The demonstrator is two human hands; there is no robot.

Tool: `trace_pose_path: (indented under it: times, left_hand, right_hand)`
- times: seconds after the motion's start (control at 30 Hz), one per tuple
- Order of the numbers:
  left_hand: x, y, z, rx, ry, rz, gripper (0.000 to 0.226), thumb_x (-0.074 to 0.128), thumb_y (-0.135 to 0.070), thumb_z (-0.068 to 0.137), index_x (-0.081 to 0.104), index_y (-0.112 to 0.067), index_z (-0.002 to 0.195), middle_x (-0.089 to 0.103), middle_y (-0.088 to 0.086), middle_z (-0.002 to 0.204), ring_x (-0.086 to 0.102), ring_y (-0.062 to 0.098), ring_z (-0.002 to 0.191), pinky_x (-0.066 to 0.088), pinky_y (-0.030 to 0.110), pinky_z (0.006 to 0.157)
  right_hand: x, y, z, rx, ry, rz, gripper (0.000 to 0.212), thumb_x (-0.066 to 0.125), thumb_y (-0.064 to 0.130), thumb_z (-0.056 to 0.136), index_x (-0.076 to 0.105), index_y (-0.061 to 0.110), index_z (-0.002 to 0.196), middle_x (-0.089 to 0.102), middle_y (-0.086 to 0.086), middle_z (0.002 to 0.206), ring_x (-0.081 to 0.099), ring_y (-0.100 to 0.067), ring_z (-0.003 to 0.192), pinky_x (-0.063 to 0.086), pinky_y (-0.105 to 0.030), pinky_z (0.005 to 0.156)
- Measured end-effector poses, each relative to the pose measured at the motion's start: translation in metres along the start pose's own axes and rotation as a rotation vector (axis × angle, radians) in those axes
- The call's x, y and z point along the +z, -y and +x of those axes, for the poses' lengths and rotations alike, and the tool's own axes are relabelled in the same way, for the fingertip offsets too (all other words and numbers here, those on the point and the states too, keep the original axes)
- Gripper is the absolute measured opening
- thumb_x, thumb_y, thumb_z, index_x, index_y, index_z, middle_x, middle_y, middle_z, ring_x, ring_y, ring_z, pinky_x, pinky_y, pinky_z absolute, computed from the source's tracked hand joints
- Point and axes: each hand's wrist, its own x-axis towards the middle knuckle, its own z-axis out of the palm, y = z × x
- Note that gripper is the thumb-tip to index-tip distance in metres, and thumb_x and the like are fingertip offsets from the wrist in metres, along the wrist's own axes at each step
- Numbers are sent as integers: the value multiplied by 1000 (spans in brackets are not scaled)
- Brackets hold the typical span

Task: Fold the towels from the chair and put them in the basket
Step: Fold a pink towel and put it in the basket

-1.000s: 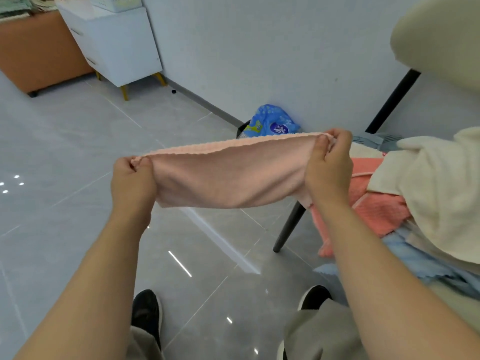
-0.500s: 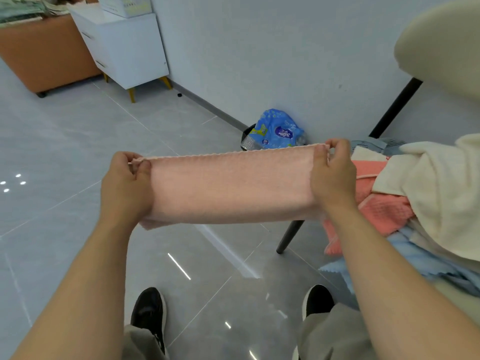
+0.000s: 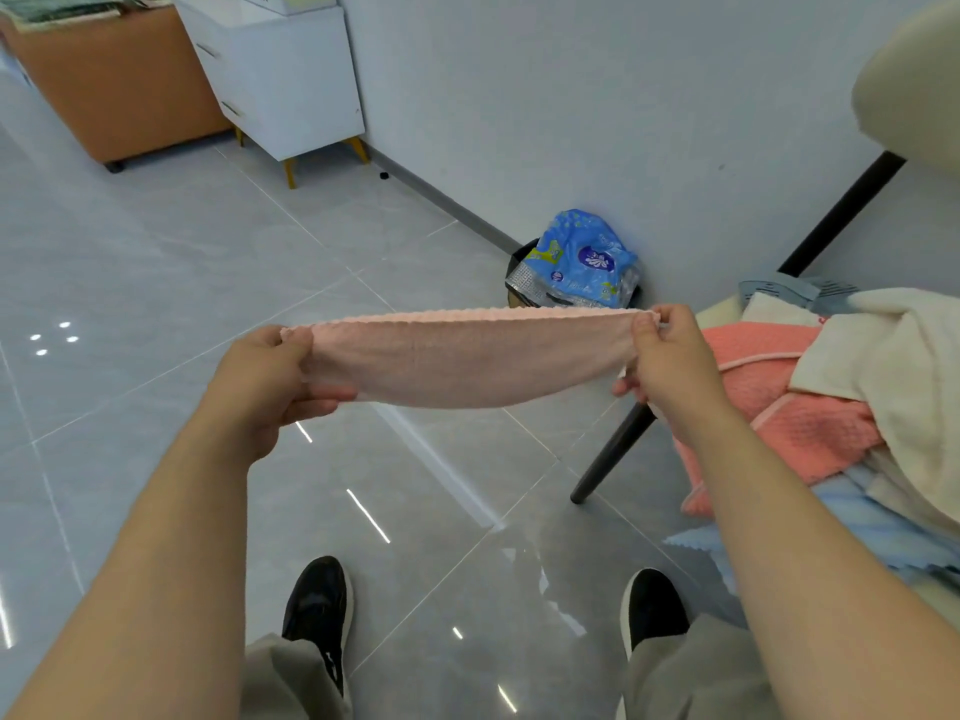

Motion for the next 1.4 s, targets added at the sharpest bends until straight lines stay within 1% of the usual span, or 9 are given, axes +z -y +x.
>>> trace_pose_path:
  times: [0.13, 0.4, 0.63, 0.73, 0.83, 0.97, 1.1, 1.23, 1.4]
  left_hand:
    - [1, -5, 1, 21, -25, -92, 23, 43, -26, 107, 57, -9, 113, 69, 16, 93, 75, 34, 73, 64, 38, 64]
    - [0, 5, 11, 258, -244, 101, 25, 54, -30, 90, 53, -13, 71, 43, -2, 69, 37, 19, 70, 28, 33, 63]
    - [26, 19, 14, 174, -219, 397, 31, 45, -30, 100, 56, -8, 82, 55, 3, 76, 51, 27, 75, 41, 37, 69]
    - [37, 17, 7, 208, -185, 402, 33, 45, -29, 98, 47, -7, 73, 48, 4, 69, 43, 24, 63, 35, 36, 60]
    - [45, 17, 1, 199, -147, 381, 34, 46, -33, 91, 53, -4, 75, 56, 14, 70, 51, 31, 64, 49, 45, 62]
    - [60, 22, -1, 111, -102, 244, 41, 47, -36, 69, 58, 2, 82, 56, 16, 70, 50, 26, 62, 55, 65, 71]
    - [80, 19, -16, 116, -43, 194, 37, 51, -32, 71, 64, -1, 85, 69, 24, 82, 68, 43, 73, 58, 62, 68]
    - [97, 21, -29, 116, 33, 151, 37, 55, -32, 75, 67, 2, 86, 70, 25, 83, 71, 41, 76, 60, 57, 64]
    - [105, 24, -30, 142, 100, 169, 46, 55, -46, 72, 69, -4, 81, 70, 22, 79, 70, 41, 77, 59, 59, 69]
  right_hand:
    - [0, 0, 2, -36, -48, 14, 12, 44, 36, 104, 47, 25, 104, 65, -4, 93, 67, -23, 77, 55, -39, 70]
    - [-1, 14, -7, -216, -344, -14, 9, 48, 31, 102, 51, 23, 106, 55, 17, 75, 53, -17, 79, 34, -28, 69]
    - [22, -8, 7, 147, -68, -107, 14, 47, 20, 92, 49, 19, 78, 49, 3, 71, 44, -20, 65, 28, -32, 50]
    - [28, -4, 8, 198, -40, -67, 11, 48, 24, 83, 56, 17, 83, 58, -3, 74, 55, -23, 63, 48, -33, 51]
    - [28, -3, 10, 238, -67, 34, 14, 47, 27, 74, 56, 17, 73, 62, -8, 73, 69, -32, 72, 60, -56, 57]
    - [36, 4, -1, 227, -78, 92, 18, 47, 28, 79, 55, 12, 84, 67, -13, 90, 70, -32, 79, 61, -53, 55]
    - [50, 11, -20, 71, -54, -27, 4, 48, 30, 88, 45, 28, 88, 57, 4, 87, 67, -29, 84, 59, -54, 71]
    - [61, 21, -43, -113, 131, -82, 25, 46, 16, 90, 50, 38, 100, 65, -7, 76, 70, -28, 66, 60, -50, 66]
    - [65, 38, -55, -54, 440, 11, 27, 50, 3, 92, 73, 17, 93, 72, -11, 78, 73, -30, 67, 63, -46, 64]
